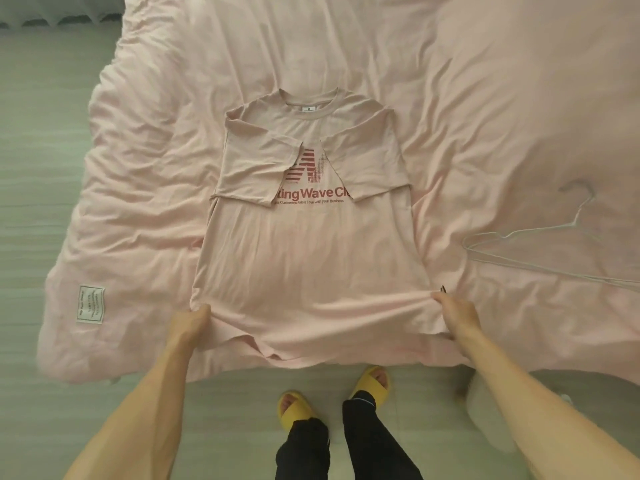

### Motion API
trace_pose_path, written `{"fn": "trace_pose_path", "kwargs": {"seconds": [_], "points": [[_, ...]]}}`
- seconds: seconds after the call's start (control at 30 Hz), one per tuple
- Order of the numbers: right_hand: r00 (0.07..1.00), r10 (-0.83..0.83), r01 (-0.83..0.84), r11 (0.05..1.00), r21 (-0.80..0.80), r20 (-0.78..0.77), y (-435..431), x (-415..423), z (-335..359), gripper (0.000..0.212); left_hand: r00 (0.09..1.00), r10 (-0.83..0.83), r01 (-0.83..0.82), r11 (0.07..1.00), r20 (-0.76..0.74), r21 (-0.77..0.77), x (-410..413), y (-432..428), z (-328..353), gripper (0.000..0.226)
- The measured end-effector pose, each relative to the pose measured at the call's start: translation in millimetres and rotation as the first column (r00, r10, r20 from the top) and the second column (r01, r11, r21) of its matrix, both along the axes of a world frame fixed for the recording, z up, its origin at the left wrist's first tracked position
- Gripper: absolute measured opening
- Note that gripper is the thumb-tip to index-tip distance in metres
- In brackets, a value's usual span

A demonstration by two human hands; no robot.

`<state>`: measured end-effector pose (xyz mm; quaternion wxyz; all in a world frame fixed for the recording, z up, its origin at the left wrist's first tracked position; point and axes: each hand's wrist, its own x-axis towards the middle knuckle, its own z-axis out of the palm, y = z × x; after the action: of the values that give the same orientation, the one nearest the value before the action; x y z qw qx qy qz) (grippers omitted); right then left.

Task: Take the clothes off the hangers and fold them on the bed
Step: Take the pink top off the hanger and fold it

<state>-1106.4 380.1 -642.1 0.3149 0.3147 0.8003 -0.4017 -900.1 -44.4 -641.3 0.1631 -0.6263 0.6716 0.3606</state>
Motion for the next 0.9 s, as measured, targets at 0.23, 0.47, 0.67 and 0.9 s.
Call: {"fn": "trace_pose_path", "kwargs": {"seconds": [0.23, 0.47, 0.67, 0.9], "points": [[0.902, -0.424, 0.372, 0.858, -0.354, -0.078, -27, -89, 44, 0.013, 0.896, 0.312, -0.314, 0.948, -0.317, 0.047, -78, -46, 66, 0.016], [0.789, -0.614, 0.520, 0.686, -0.509, -0.021, -84, -176, 59, 0.017, 0.674, 0.567, -0.366, 0.813, -0.474, 0.453, -169, -101, 85, 0.030], [0.802, -0.590, 0.463, 0.710, -0.531, -0.090, -133, -244, 47, 0.045, 0.534, 0.716, -0.351, 0.671, -0.449, 0.653, -245, -145, 69, 0.039], [0.923, 0.173, -0.103, 0.972, 0.212, -0.343, -163, -296, 21, 0.017, 0.708, 0.472, -0.184, 0.841, -0.525, 0.508, -308, -180, 25, 0.060]]}}
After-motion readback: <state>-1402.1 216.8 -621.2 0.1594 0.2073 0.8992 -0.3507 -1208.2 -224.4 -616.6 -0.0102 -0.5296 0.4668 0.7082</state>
